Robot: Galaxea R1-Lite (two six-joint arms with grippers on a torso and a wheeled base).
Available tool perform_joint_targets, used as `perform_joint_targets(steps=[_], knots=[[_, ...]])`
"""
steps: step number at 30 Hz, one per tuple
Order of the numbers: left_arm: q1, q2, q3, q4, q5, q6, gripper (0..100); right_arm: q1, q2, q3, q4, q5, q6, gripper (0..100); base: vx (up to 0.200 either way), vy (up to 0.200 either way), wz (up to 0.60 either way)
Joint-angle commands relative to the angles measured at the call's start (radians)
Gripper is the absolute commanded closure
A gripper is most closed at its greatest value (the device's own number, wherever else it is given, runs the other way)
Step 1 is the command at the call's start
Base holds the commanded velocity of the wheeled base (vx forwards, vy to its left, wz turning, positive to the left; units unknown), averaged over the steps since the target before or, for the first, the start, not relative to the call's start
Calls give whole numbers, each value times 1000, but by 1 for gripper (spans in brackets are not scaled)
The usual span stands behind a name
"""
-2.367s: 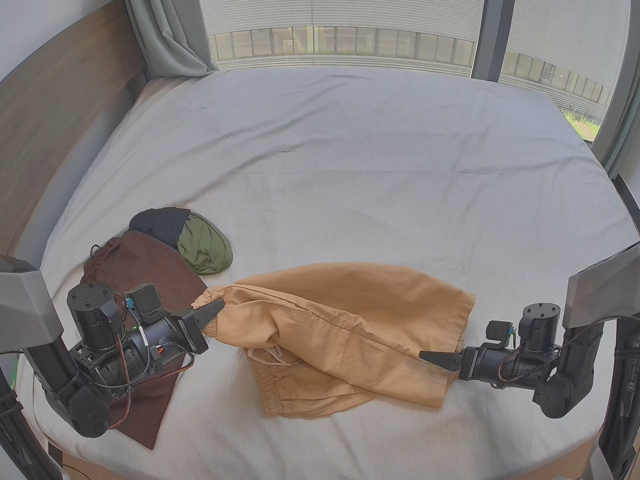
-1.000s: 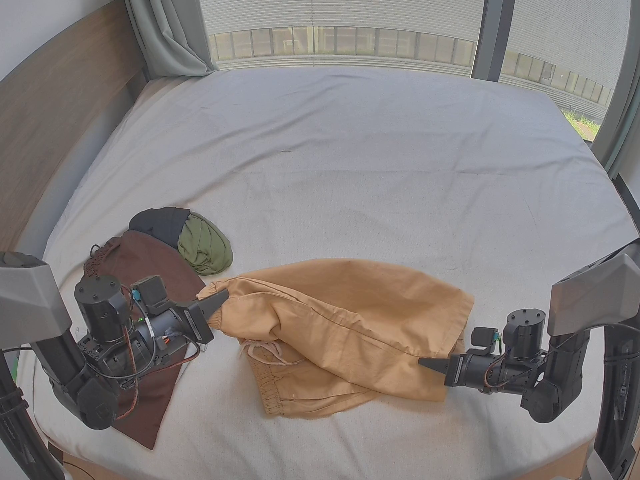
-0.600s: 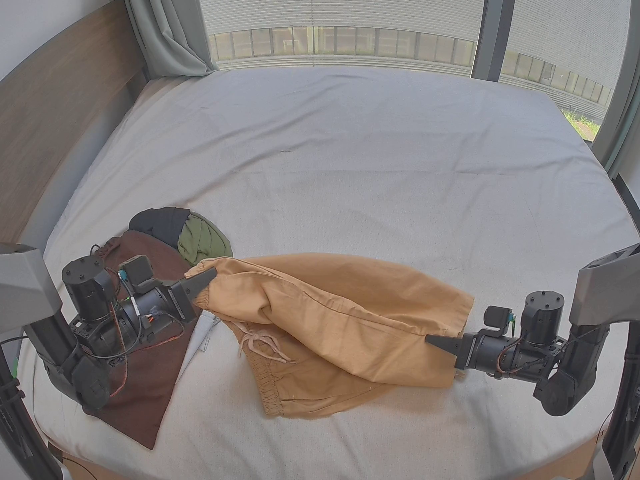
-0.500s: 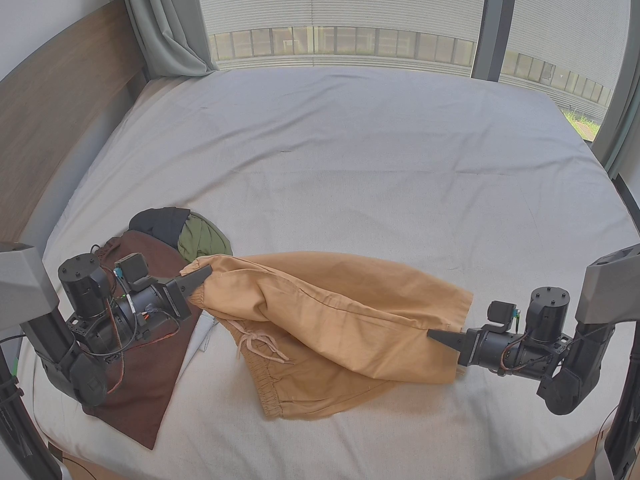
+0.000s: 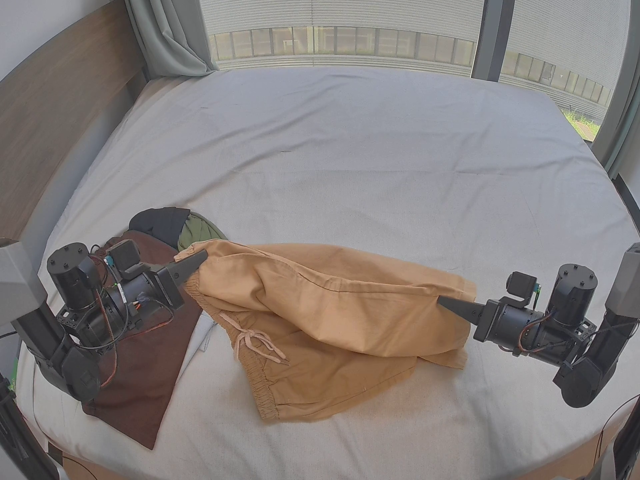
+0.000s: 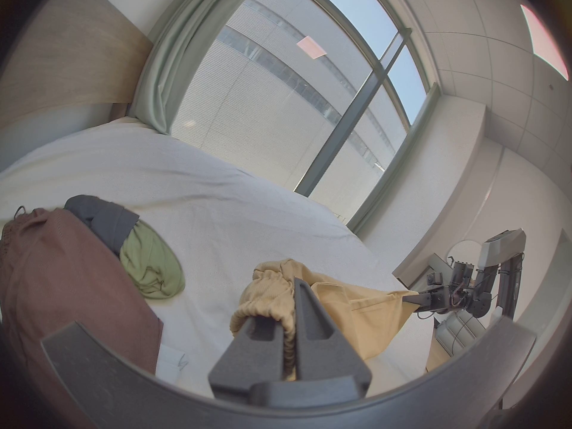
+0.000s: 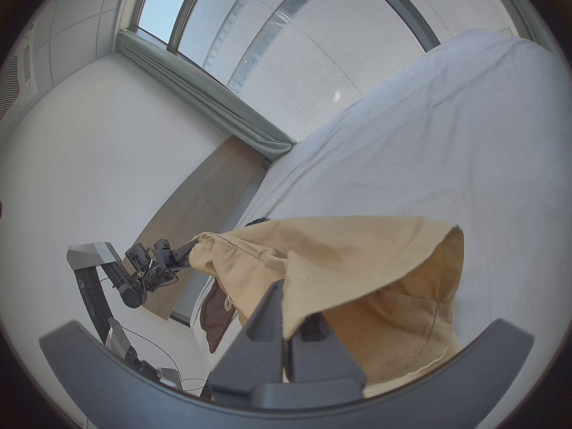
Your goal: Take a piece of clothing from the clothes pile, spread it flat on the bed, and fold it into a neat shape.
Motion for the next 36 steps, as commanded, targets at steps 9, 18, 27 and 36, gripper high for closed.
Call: perform_joint_targets(steps=[9,18,27,36], knots=[[24,-67,-48,0,-19,0,100,-9,-71,-20,-1,-3,7,100,0,0,0],[30,-61,-51,0,-20,1,100,-15,-89,-41,-1,-1,22,100,0,0,0],[-2,-33,-24,0,-15,6,100,-57,-92,-70,-1,-1,21,100,0,0,0],[-2,-22,-31,0,-11,6,100,-73,-105,-90,-1,-1,22,100,0,0,0]])
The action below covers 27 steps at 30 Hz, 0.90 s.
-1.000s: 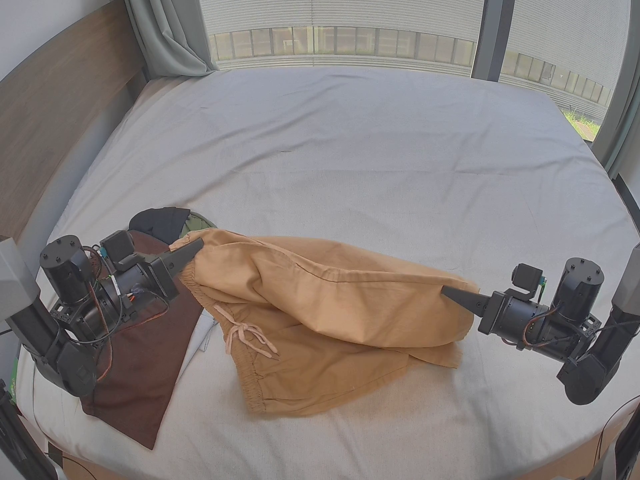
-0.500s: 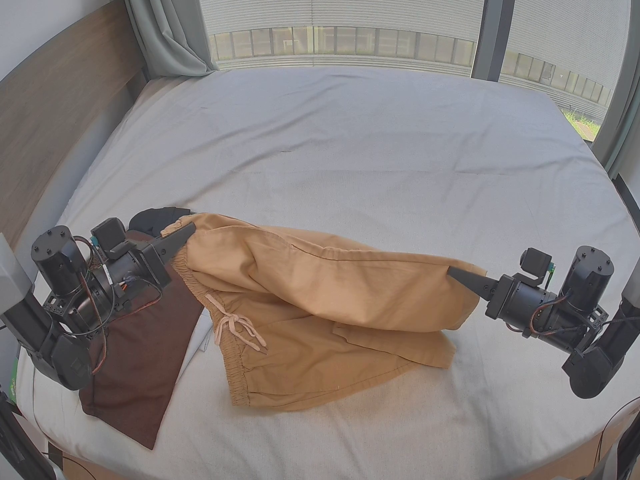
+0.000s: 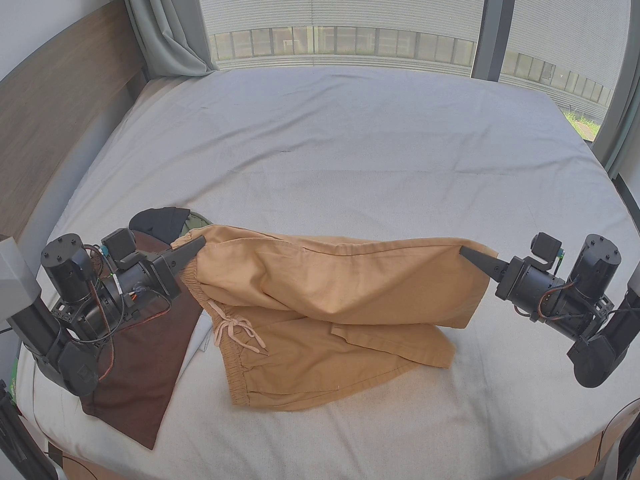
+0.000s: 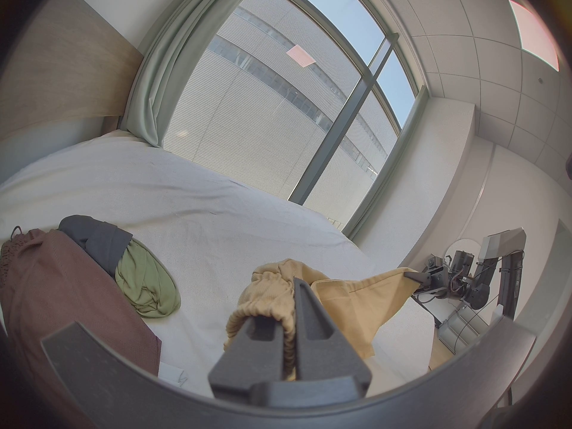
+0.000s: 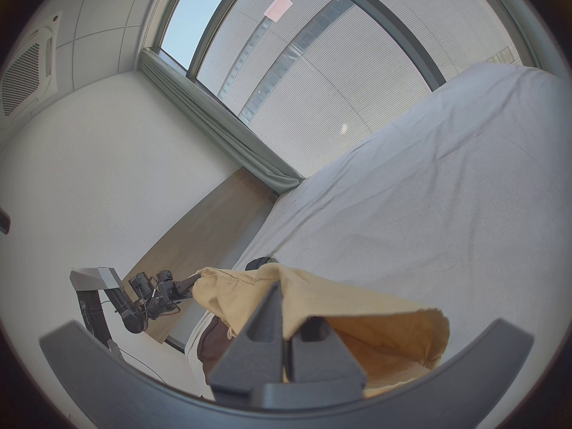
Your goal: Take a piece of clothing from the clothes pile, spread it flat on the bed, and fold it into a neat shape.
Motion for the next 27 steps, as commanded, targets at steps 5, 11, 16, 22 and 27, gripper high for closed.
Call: perform_joint_targets(steps=[5,11,16,22,27], knots=[[1,7,-6,0,2,-3,100,-45,-8,-24,-1,3,1,100,0,0,0],[4,7,-14,0,2,-3,100,-82,-8,-40,-1,6,-1,100,0,0,0],[8,7,-23,0,2,-3,100,-97,-8,-47,-1,6,-1,100,0,0,0],[10,7,-29,0,2,-3,100,-109,-8,-53,-1,8,-1,100,0,0,0],[18,7,-36,0,2,-3,100,-128,-8,-59,-1,9,-1,100,0,0,0]])
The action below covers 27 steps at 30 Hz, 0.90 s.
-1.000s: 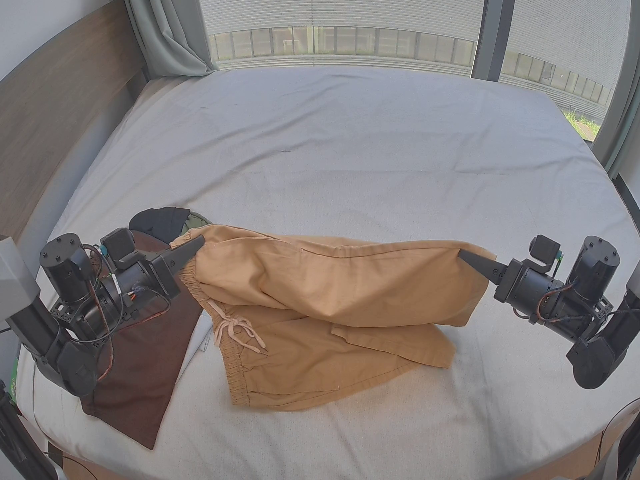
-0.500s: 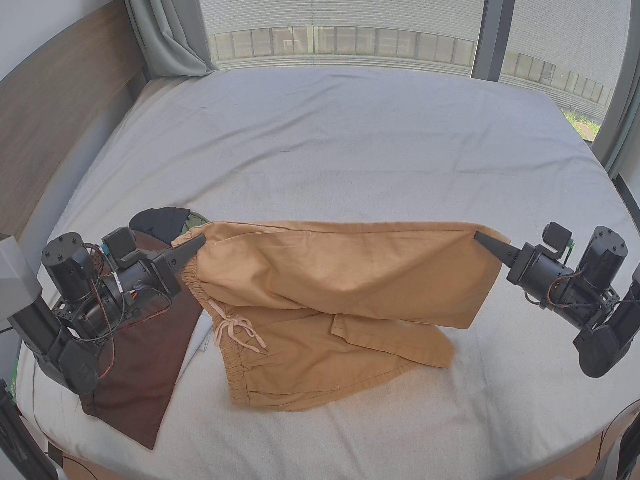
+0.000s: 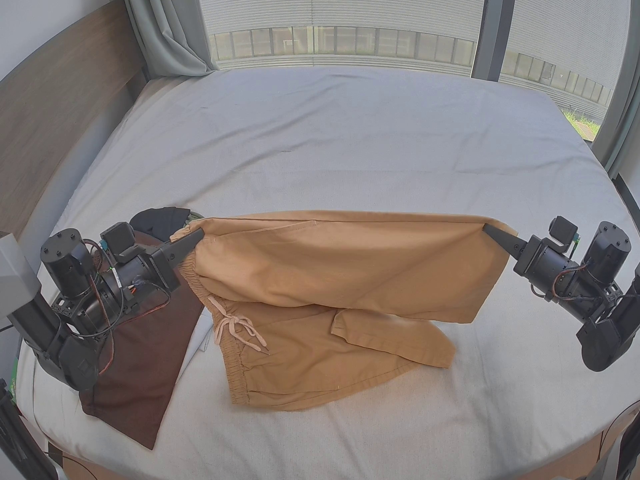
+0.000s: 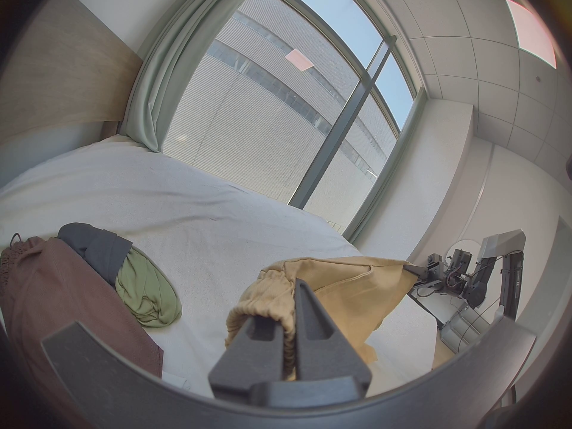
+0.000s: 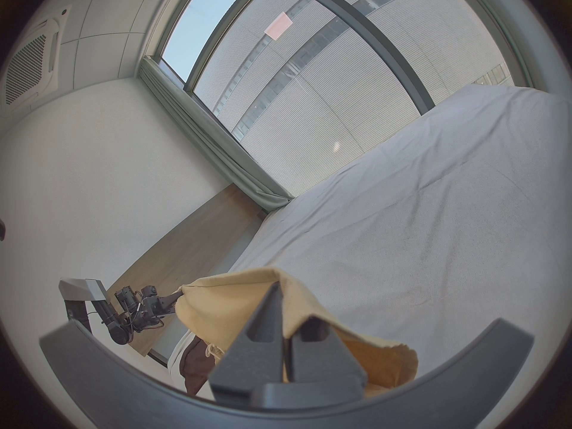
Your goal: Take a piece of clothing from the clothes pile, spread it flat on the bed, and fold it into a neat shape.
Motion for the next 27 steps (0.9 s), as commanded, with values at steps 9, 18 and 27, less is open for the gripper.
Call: perform_joint_targets(steps=[9,18,27], knots=[[8,9,-7,-1,1,0,100,-33,-1,-11,-1,5,0,100,0,0,0],[8,9,-9,-1,1,0,100,-19,-1,-14,-1,4,-4,100,0,0,0],[20,23,-13,-1,4,-4,100,-21,12,-79,1,2,-4,100,0,0,0]])
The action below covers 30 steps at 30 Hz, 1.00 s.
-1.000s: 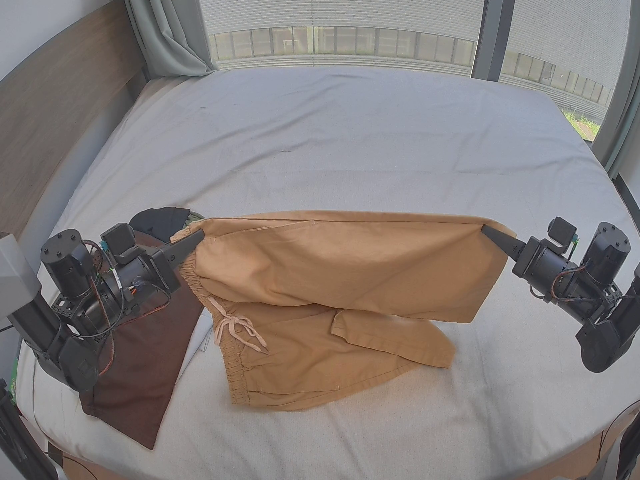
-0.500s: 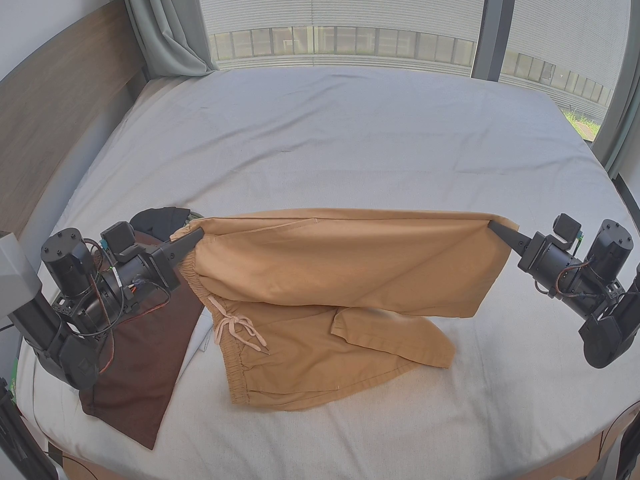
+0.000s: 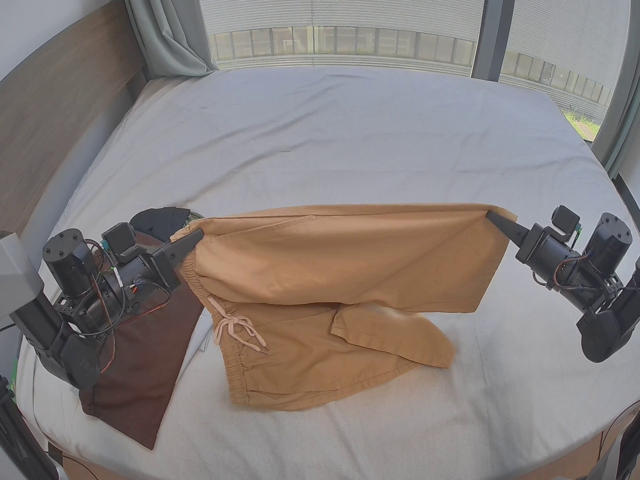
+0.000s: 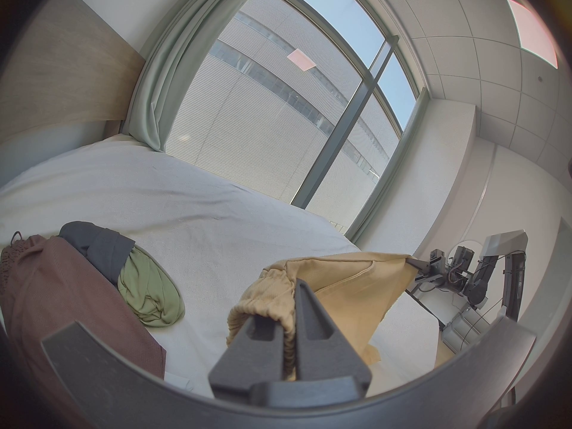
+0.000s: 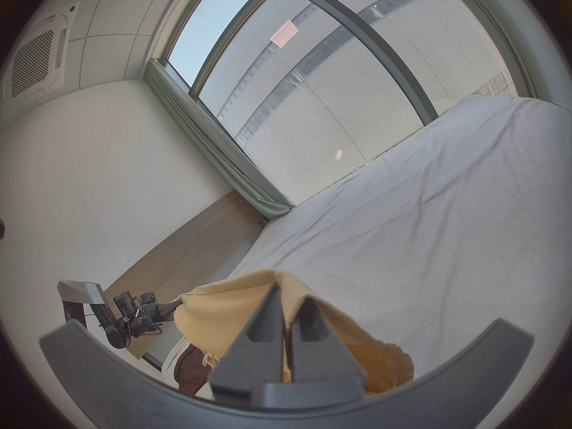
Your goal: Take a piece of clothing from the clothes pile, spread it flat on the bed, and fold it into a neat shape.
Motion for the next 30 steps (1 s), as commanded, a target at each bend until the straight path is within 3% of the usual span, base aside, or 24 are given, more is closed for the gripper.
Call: perform_joint_targets(steps=[1,9,30], knots=[[15,7,-6,0,-1,-2,100,-1,6,-31,-1,-1,-1,100,0,0,0],[31,53,-60,0,4,-3,100,-10,36,-71,-1,1,-1,100,0,0,0],[12,211,-221,0,122,-6,100,-10,270,-343,-1,2,-1,100,0,0,0]])
